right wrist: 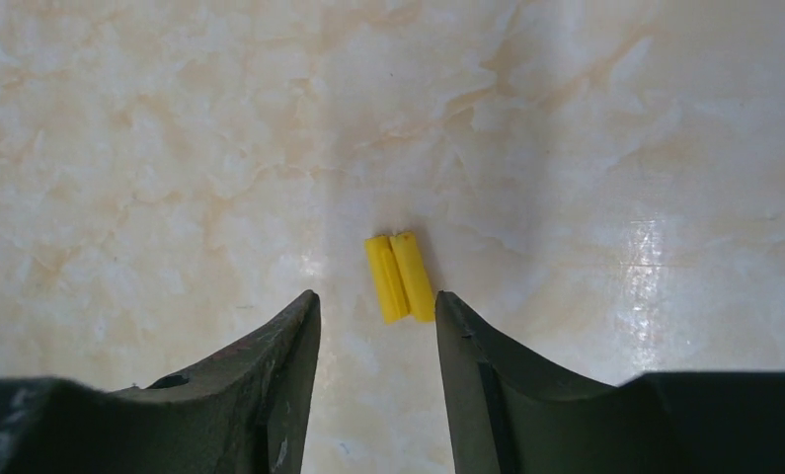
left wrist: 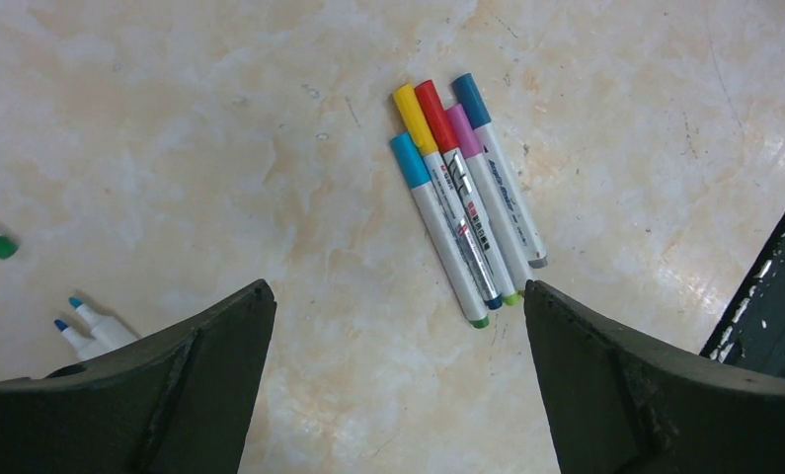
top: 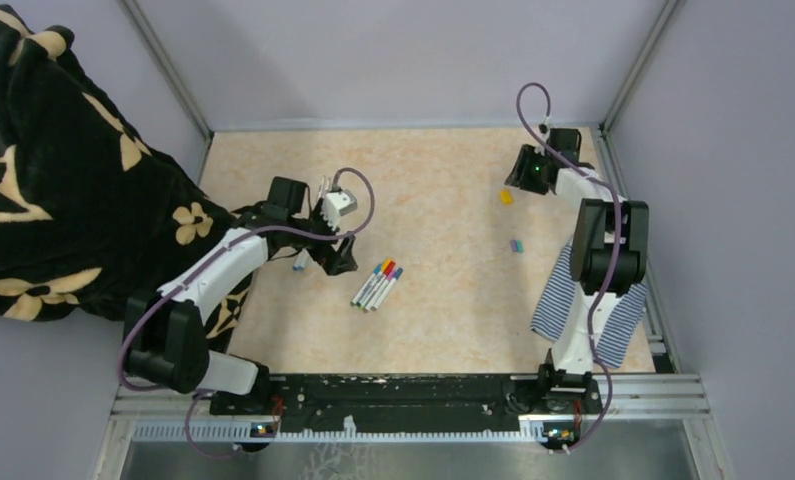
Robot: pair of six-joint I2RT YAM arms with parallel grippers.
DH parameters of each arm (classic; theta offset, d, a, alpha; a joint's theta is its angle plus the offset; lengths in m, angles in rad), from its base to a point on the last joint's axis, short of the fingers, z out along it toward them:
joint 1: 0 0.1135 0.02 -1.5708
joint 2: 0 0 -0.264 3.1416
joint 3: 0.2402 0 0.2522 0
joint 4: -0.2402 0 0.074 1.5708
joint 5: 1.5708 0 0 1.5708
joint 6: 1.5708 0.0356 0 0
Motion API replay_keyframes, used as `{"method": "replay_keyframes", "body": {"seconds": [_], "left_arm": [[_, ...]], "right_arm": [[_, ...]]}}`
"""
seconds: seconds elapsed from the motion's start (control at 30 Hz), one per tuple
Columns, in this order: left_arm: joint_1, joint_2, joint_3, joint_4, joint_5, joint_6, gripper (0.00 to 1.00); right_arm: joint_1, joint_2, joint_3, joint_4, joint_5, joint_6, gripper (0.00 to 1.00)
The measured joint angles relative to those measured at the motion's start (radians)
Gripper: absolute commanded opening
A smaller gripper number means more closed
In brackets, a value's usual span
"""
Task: Open the pen caps
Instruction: Place the pen cap at the center of the board, then pick up the pen from the center of the board.
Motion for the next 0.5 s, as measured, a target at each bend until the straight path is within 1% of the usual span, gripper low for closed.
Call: {"method": "replay_keyframes", "body": {"seconds": [0.1,0.3,0.5], "left_arm": [[-0.066,0.026,-0.001,0.024,-0.059,-0.001,0.99],[-0.112,0.093,-0.005,0.067,-0.161,-0.015,0.99],[-0.145,0.106,-0.025,0.099,-0.221,-0.037,0.98]], "right_arm": [[0.000,-0.070,-0.004,-0.022,-0.004,-0.018,0.54],[0.000,-0.257,-0.090,-0.036,-0.047,-0.045,0.66],[0.005,-0.390,-0.166,-0.071,-0.097,-0.059,0.70]]}}
